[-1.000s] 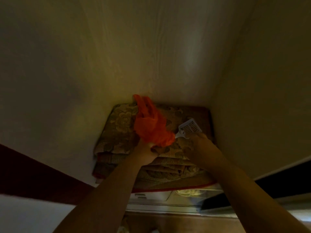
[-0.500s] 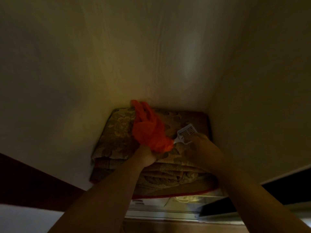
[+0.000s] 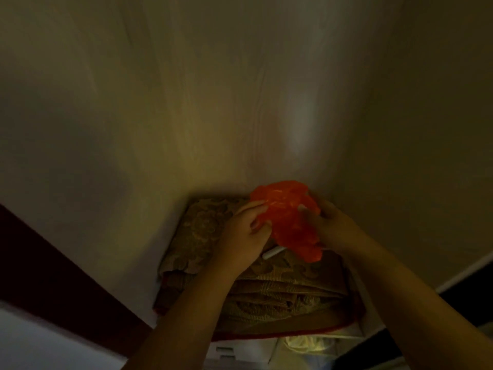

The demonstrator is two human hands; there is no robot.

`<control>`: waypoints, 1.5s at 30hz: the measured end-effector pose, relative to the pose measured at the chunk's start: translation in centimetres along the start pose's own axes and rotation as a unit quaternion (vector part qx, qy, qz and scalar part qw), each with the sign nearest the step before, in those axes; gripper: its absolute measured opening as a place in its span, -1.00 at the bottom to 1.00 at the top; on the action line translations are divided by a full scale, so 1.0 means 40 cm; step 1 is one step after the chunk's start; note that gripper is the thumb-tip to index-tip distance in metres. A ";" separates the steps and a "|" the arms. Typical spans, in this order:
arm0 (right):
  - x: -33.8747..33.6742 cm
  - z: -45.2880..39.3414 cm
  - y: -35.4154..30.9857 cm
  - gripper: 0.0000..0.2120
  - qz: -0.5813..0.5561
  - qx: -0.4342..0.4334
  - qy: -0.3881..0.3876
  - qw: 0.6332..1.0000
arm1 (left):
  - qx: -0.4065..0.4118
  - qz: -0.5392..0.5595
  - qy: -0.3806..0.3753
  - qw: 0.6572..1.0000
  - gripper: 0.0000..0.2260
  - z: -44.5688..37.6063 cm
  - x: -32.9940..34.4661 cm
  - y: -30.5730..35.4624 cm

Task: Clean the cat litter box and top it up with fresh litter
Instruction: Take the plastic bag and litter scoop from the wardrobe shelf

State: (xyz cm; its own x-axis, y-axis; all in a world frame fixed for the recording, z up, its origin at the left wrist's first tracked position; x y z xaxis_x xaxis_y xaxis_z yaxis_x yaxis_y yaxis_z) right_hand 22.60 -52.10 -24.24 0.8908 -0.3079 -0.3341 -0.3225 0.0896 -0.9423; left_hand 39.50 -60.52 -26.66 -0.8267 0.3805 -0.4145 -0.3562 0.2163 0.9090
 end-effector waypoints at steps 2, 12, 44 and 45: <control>0.015 0.023 -0.018 -0.42 -0.090 0.027 -0.008 0.996 | 0.023 0.019 -0.003 1.000 -0.68 0.032 -0.003 0.047; 0.002 0.057 -0.077 -0.37 -0.139 -0.033 0.048 0.989 | 0.055 0.014 -0.052 0.997 -0.84 0.129 0.008 0.180; -0.005 0.128 -0.101 -0.64 -0.072 -0.149 0.032 0.986 | -0.030 0.012 0.019 0.999 -0.70 0.122 0.011 0.113; -0.014 0.121 -0.094 -0.64 -0.028 -0.152 0.048 0.987 | -0.031 0.013 0.041 0.999 -0.79 0.119 -0.004 0.108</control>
State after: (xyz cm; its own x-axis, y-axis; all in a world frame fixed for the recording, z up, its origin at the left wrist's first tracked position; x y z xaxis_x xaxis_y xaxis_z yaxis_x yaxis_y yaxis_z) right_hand 24.88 -47.67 -20.60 0.8807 -0.3935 -0.2638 -0.3668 -0.2141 -0.9053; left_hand 40.17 -55.39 -22.86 -0.8674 0.3104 -0.3889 -0.3593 0.1501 0.9211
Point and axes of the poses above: each hand's wrist, its own z-axis away from the middle knuckle, its own x-axis out of the palm, y = z × x, the point moved 10 cm from there along -z, towards the middle knuckle, and after that the axes turned 10 degrees about -x, right-handed, at the moved point
